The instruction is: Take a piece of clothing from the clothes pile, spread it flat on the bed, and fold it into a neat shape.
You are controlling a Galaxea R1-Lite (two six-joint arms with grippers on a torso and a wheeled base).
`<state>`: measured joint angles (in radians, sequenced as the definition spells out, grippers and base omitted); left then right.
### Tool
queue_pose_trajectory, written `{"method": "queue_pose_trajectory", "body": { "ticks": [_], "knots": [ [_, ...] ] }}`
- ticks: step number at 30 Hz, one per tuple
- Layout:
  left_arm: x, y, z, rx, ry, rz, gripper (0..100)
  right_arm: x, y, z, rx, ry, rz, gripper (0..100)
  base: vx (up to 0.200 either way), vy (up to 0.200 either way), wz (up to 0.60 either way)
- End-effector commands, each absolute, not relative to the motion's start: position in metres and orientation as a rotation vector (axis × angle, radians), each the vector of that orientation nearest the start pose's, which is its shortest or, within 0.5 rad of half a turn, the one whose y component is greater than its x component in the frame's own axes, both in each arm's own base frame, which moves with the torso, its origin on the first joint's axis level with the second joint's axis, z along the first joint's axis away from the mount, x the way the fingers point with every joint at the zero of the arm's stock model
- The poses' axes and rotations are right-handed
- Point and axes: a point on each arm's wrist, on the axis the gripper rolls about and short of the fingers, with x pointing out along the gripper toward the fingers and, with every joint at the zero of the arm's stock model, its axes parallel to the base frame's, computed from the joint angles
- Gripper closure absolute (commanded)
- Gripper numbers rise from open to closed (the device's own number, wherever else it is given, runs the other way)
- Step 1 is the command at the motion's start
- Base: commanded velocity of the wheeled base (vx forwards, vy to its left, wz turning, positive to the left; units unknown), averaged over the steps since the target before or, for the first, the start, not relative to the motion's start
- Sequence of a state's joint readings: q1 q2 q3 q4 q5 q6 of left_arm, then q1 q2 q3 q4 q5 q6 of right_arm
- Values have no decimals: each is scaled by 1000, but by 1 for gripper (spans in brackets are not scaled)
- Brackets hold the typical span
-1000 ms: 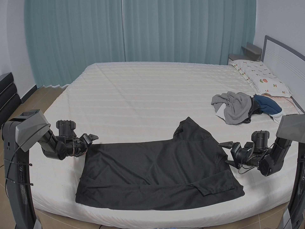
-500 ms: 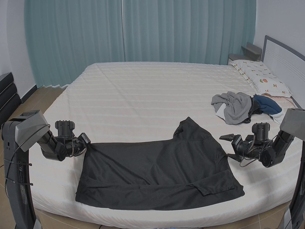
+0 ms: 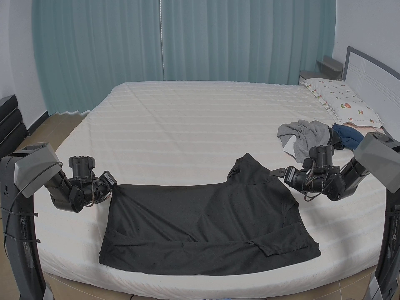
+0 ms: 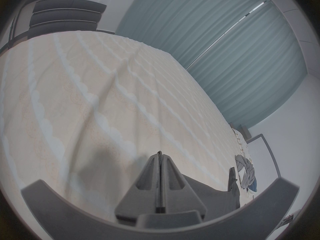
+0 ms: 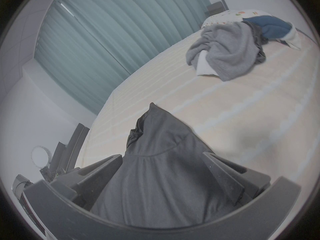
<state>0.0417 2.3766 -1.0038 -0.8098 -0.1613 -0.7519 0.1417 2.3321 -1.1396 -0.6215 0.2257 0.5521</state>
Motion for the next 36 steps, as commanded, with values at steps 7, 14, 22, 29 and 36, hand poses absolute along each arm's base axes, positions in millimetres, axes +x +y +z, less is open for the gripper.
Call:
{"method": "queue_pose_trajectory", "body": {
  "ticks": [7, 14, 22, 29, 36],
  "knots": [
    [408, 14, 0, -795, 576, 95, 100, 479, 84, -12, 463, 718, 172, 0, 0, 0, 0],
    [408, 14, -4, -794, 589, 98, 100, 509, 86, -20, 464, 671, 141, 0, 0, 0, 0],
    [408, 14, -4, -794, 590, 100, 100, 520, 87, -27, 470, 638, 135, 0, 0, 0, 0],
    [408, 14, -6, -792, 589, 101, 100, 525, 86, -24, 466, 606, 104, 100, 0, 0, 0],
    [408, 16, -3, -789, 586, 104, 100, 520, 74, -5, 479, 595, 88, 100, 0, 0, 0]
  ]
}}
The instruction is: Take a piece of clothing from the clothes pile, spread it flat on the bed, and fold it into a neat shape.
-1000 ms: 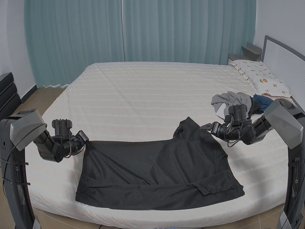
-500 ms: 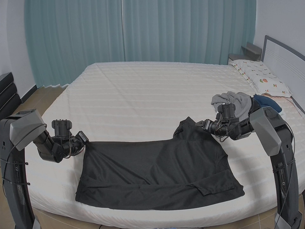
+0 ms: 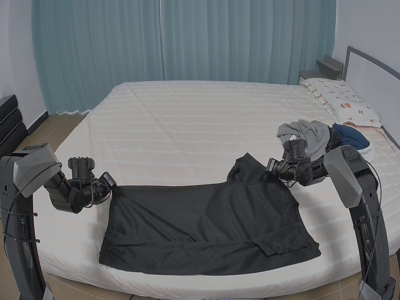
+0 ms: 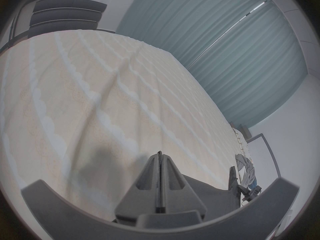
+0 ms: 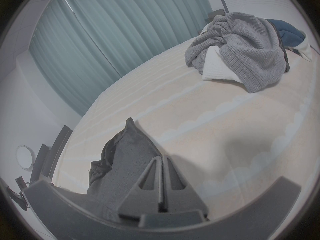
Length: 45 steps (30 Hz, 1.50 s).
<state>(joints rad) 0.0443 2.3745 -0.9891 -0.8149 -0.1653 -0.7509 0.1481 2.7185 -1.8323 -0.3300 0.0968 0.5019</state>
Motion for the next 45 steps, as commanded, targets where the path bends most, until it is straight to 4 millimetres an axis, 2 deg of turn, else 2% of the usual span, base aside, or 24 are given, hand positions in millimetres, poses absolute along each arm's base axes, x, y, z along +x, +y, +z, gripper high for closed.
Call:
{"method": "queue_pose_trajectory", "body": {
  "ticks": [1, 7, 14, 16, 19, 27, 36, 38, 45],
  "knots": [
    [408, 16, -1, -790, 581, 103, 100, 517, 73, -1, 482, 591, 91, 100, 0, 0, 0],
    [405, 19, 13, -786, 551, 100, 100, 512, 69, 22, 576, 566, 69, 100, 0, 0, 0],
    [403, 21, 31, -788, 505, 91, 100, 512, 65, 31, 660, 545, 41, 100, 0, 0, 0],
    [401, 27, 35, -792, 498, 103, 100, 511, 65, 35, 675, 516, 48, 100, 0, 0, 0],
    [399, 32, 35, -796, 496, 114, 100, 509, 65, 39, 677, 497, 55, 100, 0, 0, 0],
    [399, 30, 31, -800, 509, 106, 100, 499, 58, 51, 688, 438, 55, 100, 0, 0, 0],
    [399, 30, 32, -803, 512, 105, 100, 490, 56, 43, 672, 473, 43, 100, 0, 0, 0],
    [396, 29, 30, -797, 520, 108, 100, 484, 50, 50, 661, 482, 41, 100, 0, 0, 0],
    [387, 28, 28, -738, 542, 99, 100, 466, 48, 64, 667, 511, 76, 100, 0, 0, 0]
  ]
}}
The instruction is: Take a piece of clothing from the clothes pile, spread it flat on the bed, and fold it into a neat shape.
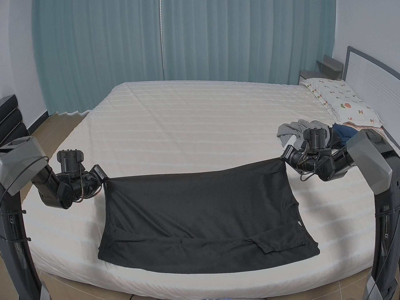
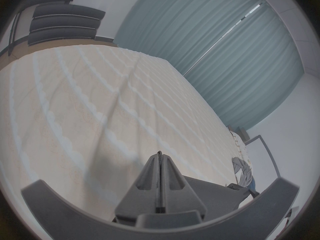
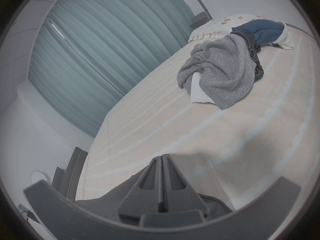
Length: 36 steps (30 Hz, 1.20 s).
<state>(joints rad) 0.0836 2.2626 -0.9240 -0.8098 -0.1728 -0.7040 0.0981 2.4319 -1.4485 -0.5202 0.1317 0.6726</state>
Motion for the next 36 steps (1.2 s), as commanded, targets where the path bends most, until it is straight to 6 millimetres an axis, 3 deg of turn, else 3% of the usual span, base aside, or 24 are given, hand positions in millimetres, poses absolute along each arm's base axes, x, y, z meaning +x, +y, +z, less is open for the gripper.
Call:
{"method": "queue_pose_trajectory", "body": {
  "ticks": [1, 8, 23, 25, 27, 28, 36],
  "knots": [
    [384, 28, 33, -736, 535, 96, 100, 460, 47, 67, 667, 519, 76, 100, 0, 0, 0],
    [374, 27, 40, -729, 535, 100, 100, 432, 44, 63, 594, 594, 93, 100, 0, 0, 0],
    [323, 18, 32, -588, 604, 72, 100, 352, 34, 68, 508, 730, 152, 100, 0, 0, 0],
    [309, 11, 29, -578, 630, 56, 100, 337, 35, 63, 475, 767, 160, 100, 0, 0, 0],
    [309, 11, 29, -578, 630, 56, 100, 337, 35, 63, 475, 767, 160, 100, 0, 0, 0],
    [297, 3, 27, -572, 662, 42, 100, 326, 33, 56, 464, 809, 149, 100, 0, 0, 0],
    [271, -4, 15, -518, 759, 26, 100, 300, 32, 28, 425, 937, 139, 100, 0, 0, 0]
  ]
}}
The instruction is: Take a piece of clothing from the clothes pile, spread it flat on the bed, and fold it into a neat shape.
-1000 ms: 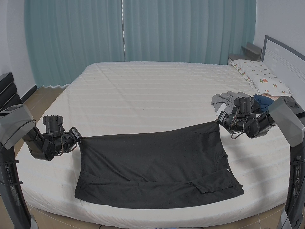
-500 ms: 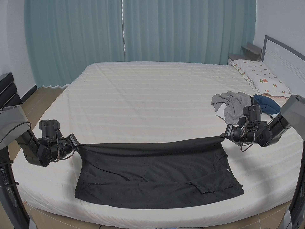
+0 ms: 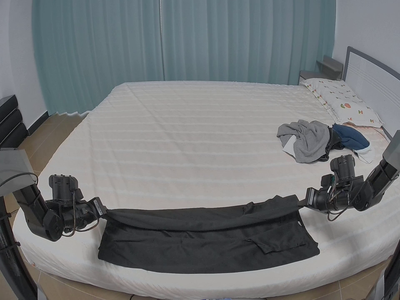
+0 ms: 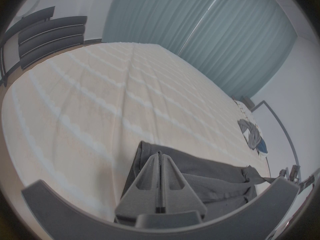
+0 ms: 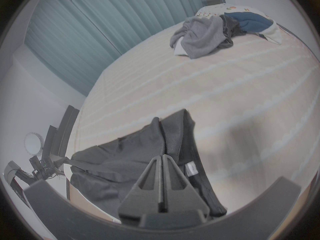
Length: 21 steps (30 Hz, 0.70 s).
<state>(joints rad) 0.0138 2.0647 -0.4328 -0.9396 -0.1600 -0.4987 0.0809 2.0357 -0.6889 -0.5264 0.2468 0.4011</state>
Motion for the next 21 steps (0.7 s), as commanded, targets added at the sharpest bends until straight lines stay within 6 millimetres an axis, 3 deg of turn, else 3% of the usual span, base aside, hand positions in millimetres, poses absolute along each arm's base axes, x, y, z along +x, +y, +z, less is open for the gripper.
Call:
{"method": "queue_pose_trajectory", "body": {
  "ticks": [1, 8, 9, 13, 14, 19, 20, 21],
  "knots": [
    [269, -4, 14, -518, 765, 28, 100, 299, 32, 24, 419, 952, 139, 100, 0, 0, 0],
    [259, -4, 7, -521, 813, 40, 100, 300, 31, 8, 419, 1001, 119, 100, 0, 0, 0],
    [257, -4, 6, -523, 820, 41, 100, 301, 31, 2, 421, 1018, 114, 0, 0, 0, 0],
    [256, -4, 6, -525, 826, 42, 100, 302, 31, 1, 426, 1022, 113, 0, 0, 0, 0],
    [255, -4, 5, -526, 829, 42, 0, 303, 31, 3, 433, 1015, 114, 0, 0, 0, 0],
    [252, -4, 7, -521, 830, 43, 0, 310, 30, 19, 469, 950, 113, 0, 0, 0, 0],
    [252, -4, 7, -519, 828, 45, 0, 318, 32, 36, 520, 896, 109, 0, 0, 0, 0],
    [252, -3, 7, -521, 826, 46, 0, 319, 34, 39, 538, 888, 104, 0, 0, 0, 0]
  ]
}}
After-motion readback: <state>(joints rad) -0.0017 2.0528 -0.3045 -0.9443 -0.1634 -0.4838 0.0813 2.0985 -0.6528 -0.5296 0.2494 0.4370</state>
